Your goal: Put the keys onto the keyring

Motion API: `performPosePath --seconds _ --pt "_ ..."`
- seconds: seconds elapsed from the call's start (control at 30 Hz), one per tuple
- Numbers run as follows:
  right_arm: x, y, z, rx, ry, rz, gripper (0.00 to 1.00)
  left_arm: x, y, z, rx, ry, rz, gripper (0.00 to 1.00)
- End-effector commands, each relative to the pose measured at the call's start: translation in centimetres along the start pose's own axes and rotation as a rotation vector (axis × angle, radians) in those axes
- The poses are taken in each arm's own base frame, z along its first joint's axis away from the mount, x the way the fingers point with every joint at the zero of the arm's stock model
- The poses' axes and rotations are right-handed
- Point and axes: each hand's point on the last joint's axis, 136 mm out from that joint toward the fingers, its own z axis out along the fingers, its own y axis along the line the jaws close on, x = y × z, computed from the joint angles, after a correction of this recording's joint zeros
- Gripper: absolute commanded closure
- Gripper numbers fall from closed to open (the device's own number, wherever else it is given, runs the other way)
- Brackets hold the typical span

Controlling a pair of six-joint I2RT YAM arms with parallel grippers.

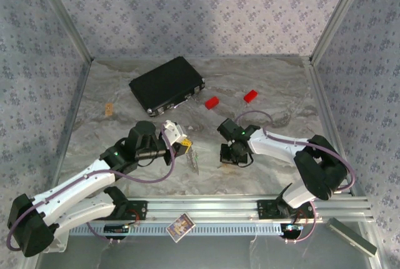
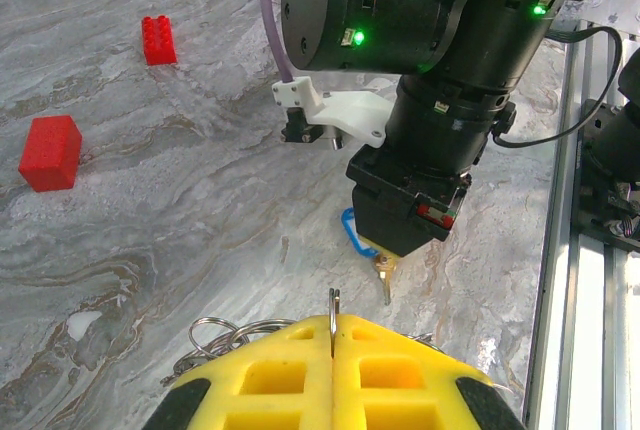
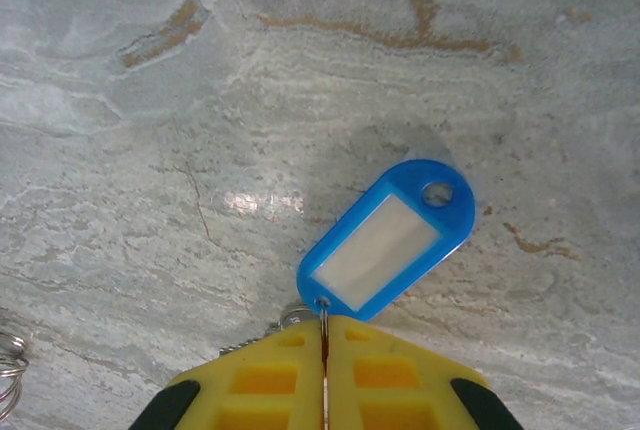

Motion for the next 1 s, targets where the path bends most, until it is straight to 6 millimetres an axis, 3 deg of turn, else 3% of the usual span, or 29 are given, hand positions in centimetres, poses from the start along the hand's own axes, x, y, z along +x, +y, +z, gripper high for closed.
performPosePath --seconds 0.0,0.23,0.57,0.67,0.8,0.97 --pt "0.1 -0.3 0.1 0.036 0.011 -0.013 0.87 -1.6 -0.4 -0.2 0.016 -0.065 0.039 1.0" --pt "0.1 -0.1 0.1 0.036 0.013 -0.019 0.87 -1.6 -0.4 -0.2 0.016 -0.064 0.04 1.0" --pt "0.1 -0.4 -0.6 0.056 0.004 -0.03 1.0 -1.7 -0.4 -0.3 0.017 -0.066 0.041 1.0" --pt "-1.0 0.4 -2.4 0.036 -0.086 -0.091 1.0 -1.8 -0.4 -0.3 0.014 -0.066 0.037 1.0" --pt "-2.9 1.8 -6.5 -0.023 -0.27 -0.241 1.0 -1.8 -0.4 -0.3 0.015 -0.066 0.029 1.0" --pt "-5.1 5.0 -11.7 -0.142 -0.504 -0.487 1.0 -2.1 -0.3 -0.4 0.011 -0.068 0.022 1.0"
